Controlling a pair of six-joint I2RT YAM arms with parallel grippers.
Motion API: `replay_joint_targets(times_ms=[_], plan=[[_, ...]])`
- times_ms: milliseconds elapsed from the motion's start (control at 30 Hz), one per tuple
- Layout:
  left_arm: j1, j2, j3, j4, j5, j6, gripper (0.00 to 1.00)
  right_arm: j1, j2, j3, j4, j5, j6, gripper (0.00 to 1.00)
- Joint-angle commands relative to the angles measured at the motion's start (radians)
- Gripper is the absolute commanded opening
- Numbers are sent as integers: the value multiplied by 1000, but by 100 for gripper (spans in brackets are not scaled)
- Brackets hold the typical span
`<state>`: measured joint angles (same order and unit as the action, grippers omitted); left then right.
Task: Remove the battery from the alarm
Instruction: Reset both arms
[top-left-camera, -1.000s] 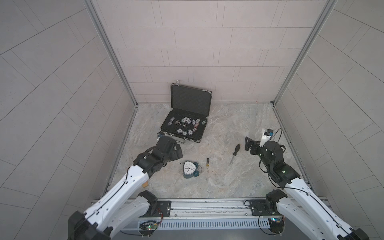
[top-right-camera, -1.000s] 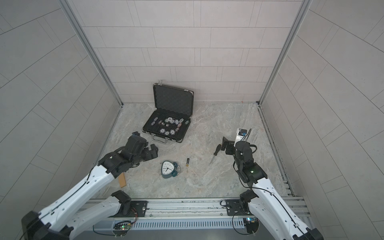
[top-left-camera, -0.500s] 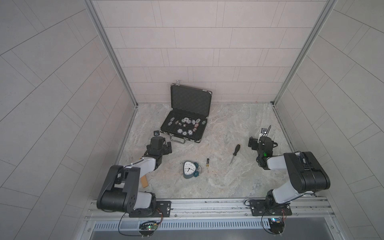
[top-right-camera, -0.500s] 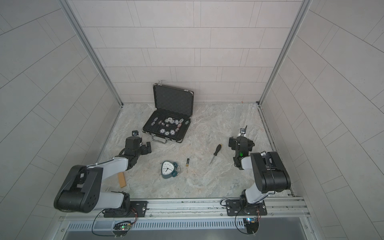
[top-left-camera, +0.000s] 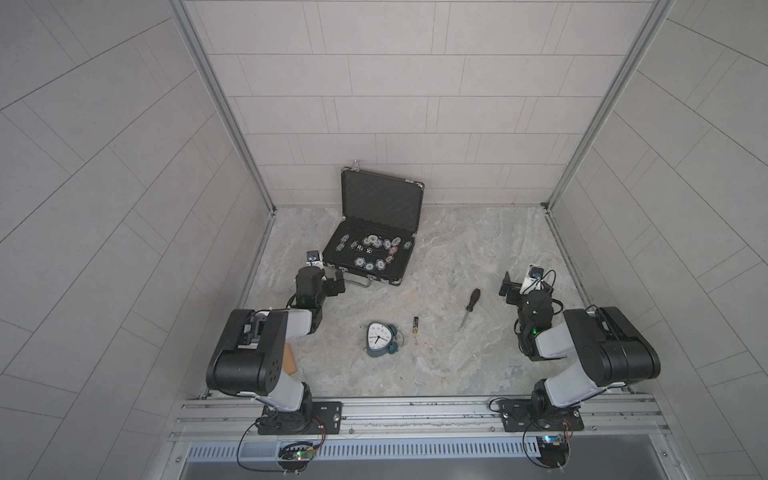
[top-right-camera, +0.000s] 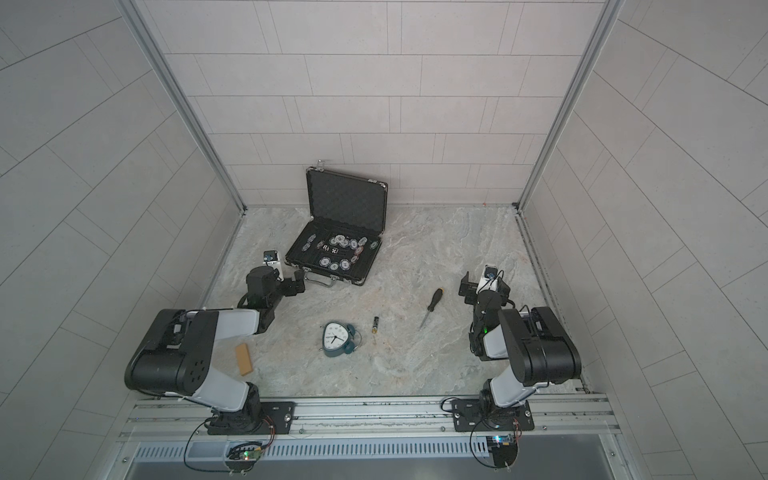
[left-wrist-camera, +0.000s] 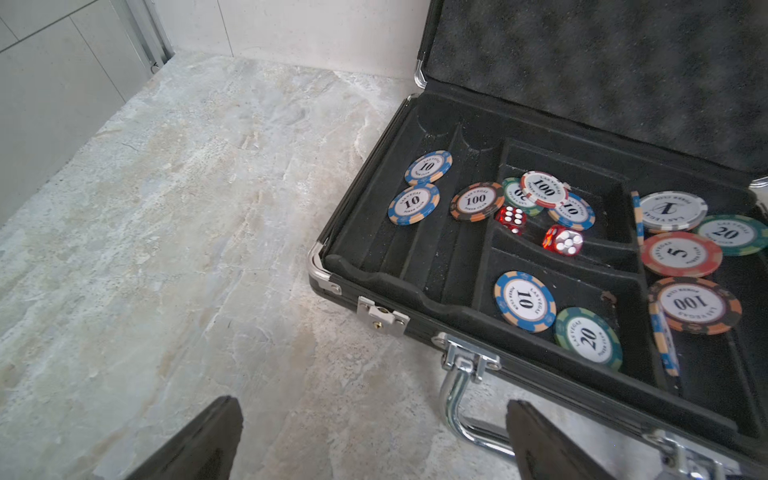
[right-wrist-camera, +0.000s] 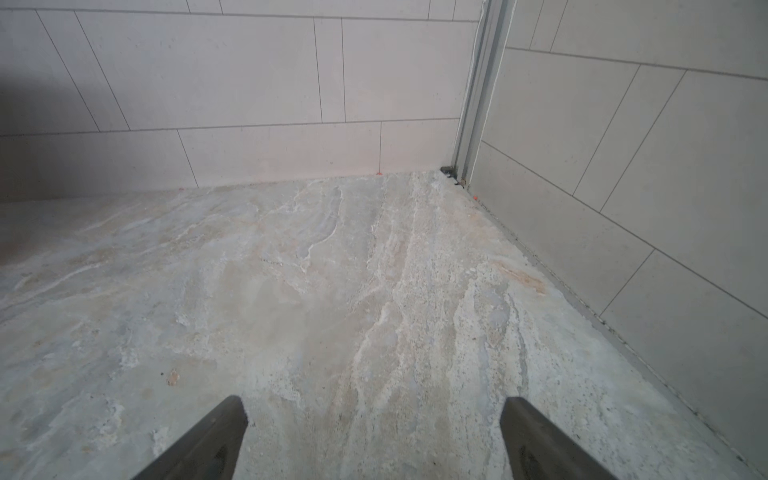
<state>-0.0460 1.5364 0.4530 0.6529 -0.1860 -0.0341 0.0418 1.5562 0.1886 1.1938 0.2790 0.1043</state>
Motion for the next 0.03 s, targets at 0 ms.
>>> replay_joint_targets(times_ms=[0], plan=[[3, -6, 6, 56, 14, 12, 100, 4, -13, 7, 30, 6, -11, 100]])
